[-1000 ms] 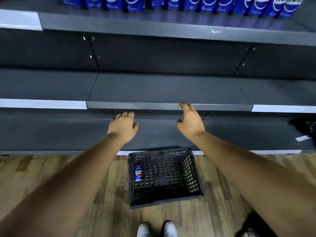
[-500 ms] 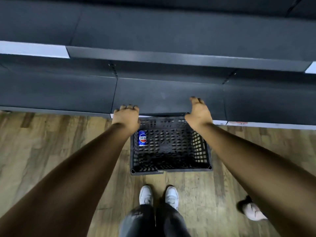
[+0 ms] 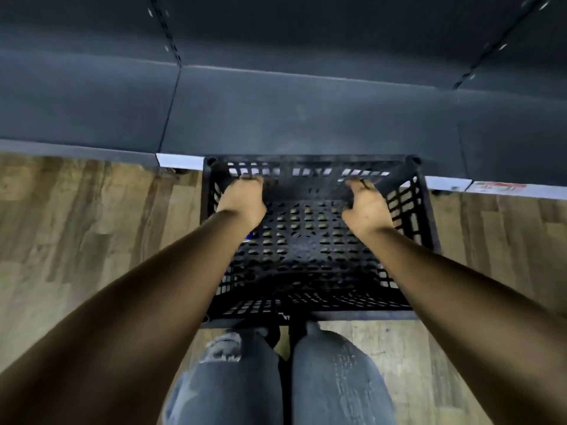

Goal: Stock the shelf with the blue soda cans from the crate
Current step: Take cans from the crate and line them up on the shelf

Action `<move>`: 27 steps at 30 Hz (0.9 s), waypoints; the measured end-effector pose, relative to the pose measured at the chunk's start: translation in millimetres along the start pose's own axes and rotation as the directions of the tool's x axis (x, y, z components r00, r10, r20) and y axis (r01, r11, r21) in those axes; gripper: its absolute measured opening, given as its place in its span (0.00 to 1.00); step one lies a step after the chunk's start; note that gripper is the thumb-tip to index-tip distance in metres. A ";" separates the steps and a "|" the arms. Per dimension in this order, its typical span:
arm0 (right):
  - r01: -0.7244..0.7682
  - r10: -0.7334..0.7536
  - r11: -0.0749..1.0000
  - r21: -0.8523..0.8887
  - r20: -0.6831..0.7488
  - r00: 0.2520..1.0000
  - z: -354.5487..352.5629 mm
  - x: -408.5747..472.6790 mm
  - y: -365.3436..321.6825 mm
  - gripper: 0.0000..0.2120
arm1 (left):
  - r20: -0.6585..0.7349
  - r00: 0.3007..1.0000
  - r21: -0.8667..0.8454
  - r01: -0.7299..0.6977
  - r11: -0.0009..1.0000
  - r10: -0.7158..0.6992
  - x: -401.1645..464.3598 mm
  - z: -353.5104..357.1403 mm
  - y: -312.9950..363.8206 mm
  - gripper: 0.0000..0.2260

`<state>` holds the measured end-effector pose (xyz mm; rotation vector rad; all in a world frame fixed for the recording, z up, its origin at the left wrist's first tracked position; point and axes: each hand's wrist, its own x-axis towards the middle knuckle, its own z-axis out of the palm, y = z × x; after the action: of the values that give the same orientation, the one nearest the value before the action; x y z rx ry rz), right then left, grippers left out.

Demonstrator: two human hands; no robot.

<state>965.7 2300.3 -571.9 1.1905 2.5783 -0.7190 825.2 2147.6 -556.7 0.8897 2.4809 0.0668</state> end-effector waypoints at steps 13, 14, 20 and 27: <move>-0.088 0.073 0.987 0.134 0.113 0.991 159.7 73.0 45.0 0.17 | 0.170 0.972 0.145 0.140 0.979 -0.164 97.5 170.9 -54.5 0.20; -0.087 0.068 0.986 0.140 0.136 0.988 168.7 75.8 45.8 0.15 | 0.185 0.964 0.145 0.167 0.975 -0.192 96.0 184.5 -56.5 0.21; -0.139 0.110 0.973 0.182 0.165 0.980 201.0 100.5 52.4 0.09 | 0.118 0.898 -0.151 0.439 0.886 -0.425 104.9 223.5 -65.5 0.30; -0.163 0.147 0.962 0.221 0.087 0.985 236.3 122.3 45.3 0.07 | 0.023 0.898 -0.307 0.424 0.852 -0.439 121.0 243.3 -73.4 0.30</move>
<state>917.7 2284.4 -836.9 1.3890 2.3620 -1.0217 817.0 2134.6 -837.8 0.1904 2.5597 0.3116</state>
